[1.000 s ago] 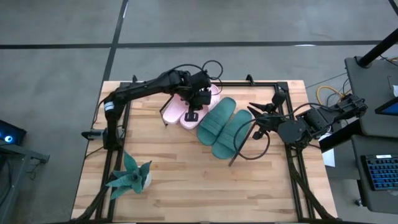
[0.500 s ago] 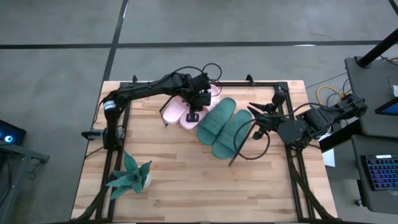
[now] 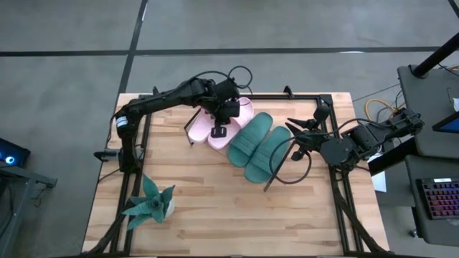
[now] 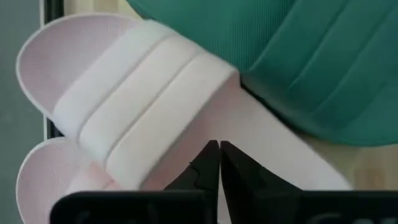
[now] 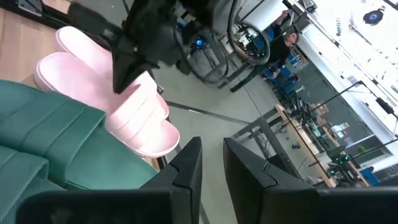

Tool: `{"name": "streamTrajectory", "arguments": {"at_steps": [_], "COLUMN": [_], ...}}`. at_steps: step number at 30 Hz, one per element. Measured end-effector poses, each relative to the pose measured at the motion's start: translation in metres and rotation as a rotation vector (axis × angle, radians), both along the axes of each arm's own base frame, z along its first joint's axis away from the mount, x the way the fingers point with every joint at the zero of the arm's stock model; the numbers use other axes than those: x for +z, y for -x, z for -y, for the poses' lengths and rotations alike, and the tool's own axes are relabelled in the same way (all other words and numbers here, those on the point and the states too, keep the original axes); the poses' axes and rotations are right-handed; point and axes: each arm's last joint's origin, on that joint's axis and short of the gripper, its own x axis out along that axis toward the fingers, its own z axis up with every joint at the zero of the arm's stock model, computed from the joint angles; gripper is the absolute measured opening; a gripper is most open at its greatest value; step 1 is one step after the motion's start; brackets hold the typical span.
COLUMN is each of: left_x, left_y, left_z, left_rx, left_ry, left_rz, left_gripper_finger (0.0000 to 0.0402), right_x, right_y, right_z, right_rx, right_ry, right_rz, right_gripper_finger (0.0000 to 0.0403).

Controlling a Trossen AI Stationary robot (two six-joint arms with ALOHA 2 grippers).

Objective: Pick and place slides into the shelf
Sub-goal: Return to Home Position

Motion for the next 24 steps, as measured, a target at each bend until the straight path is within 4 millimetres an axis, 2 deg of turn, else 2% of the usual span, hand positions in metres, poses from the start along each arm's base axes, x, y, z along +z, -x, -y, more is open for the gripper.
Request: {"name": "streamTrajectory", "arguments": {"at_steps": [6, 9, 15, 17, 20, 24], "left_x": [0.015, 0.026, 0.057, 0.07, 0.075, 0.062], "left_y": [0.012, 0.021, 0.034, 0.045, 0.065, 0.103], "left_z": [0.007, 0.017, 0.046, 0.057, 0.074, 0.092], "left_rx": [0.045, 0.023, -0.076, -0.094, -0.068, -0.063], "left_ry": [0.042, 0.036, -0.032, -0.072, -0.183, -0.218], "left_rz": [-0.022, 0.001, 0.226, 0.317, 0.413, 0.509], "left_gripper_finger": [0.0, 0.0, 0.0, 0.0, 0.0, 0.0], "right_x": [0.0, 0.0, 0.0, 0.0, -0.003, -0.011], "right_y": [0.0, 0.0, 0.0, 0.0, 0.002, 0.004], "right_z": [0.0, 0.0, 0.0, 0.0, 0.001, 0.002], "right_rx": [0.001, 0.0, -0.006, -0.012, -0.023, -0.042], "right_ry": [0.003, 0.002, -0.019, -0.035, -0.051, -0.071], "right_rz": [-0.003, -0.002, 0.017, 0.03, 0.023, 0.006], "right_gripper_finger": [0.0057, 0.0057, 0.0057, 0.0056, 0.0056, 0.0056]}}
